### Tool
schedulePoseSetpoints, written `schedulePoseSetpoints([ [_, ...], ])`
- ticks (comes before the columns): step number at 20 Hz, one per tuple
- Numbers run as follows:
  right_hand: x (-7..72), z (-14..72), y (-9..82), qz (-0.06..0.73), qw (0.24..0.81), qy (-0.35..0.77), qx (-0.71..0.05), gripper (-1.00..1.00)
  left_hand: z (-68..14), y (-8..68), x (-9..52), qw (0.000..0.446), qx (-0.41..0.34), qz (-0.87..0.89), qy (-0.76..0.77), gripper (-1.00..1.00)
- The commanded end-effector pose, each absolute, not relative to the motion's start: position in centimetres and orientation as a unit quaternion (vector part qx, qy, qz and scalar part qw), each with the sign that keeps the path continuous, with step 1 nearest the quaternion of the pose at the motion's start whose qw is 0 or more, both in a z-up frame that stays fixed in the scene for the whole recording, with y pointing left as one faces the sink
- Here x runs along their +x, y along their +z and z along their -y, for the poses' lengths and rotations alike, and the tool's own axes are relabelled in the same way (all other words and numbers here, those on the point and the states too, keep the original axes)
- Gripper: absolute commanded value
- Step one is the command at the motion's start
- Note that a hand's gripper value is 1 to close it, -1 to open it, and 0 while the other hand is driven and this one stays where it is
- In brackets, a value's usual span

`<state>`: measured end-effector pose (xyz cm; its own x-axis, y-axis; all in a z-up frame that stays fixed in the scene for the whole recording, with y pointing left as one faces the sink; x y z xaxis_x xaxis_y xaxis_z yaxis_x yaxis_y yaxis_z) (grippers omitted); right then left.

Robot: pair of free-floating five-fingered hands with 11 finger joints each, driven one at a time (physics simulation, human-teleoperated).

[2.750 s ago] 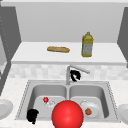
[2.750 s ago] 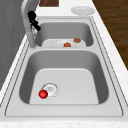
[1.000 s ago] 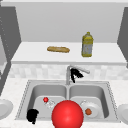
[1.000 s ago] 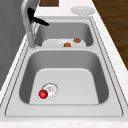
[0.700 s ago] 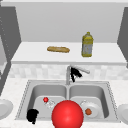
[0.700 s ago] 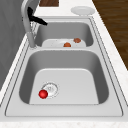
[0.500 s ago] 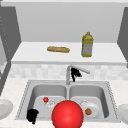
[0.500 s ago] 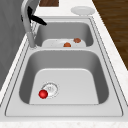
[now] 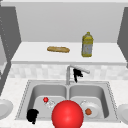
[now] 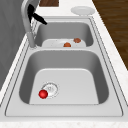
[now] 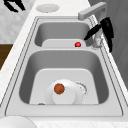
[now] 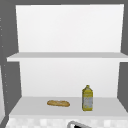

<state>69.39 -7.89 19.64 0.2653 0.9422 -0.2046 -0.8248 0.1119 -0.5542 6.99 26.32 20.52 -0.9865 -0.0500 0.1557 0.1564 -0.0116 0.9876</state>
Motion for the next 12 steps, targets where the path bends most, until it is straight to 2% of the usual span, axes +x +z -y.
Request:
schedulePoseSetpoints([
  [1,69.2,7.9,19.6,0.104,0.736,0.6,-0.296,-1.0,-26.3,20.5,7.0,0.073,-0.038,0.699,-0.71,0.0],
  [8,69.0,6.8,19.1,0.104,0.731,0.607,-0.292,-1.0,-26.3,20.5,7.0,0.073,-0.038,0.699,-0.71,0.0],
  [9,69.1,6.4,18.9,0.104,0.733,0.606,-0.292,1.0,-26.3,20.5,7.0,0.073,-0.038,0.699,-0.71,0.0],
  [12,69.2,5.9,18.6,0.108,0.726,0.608,-0.302,1.0,-26.3,20.5,7.0,0.073,-0.038,0.699,-0.71,0.0],
])
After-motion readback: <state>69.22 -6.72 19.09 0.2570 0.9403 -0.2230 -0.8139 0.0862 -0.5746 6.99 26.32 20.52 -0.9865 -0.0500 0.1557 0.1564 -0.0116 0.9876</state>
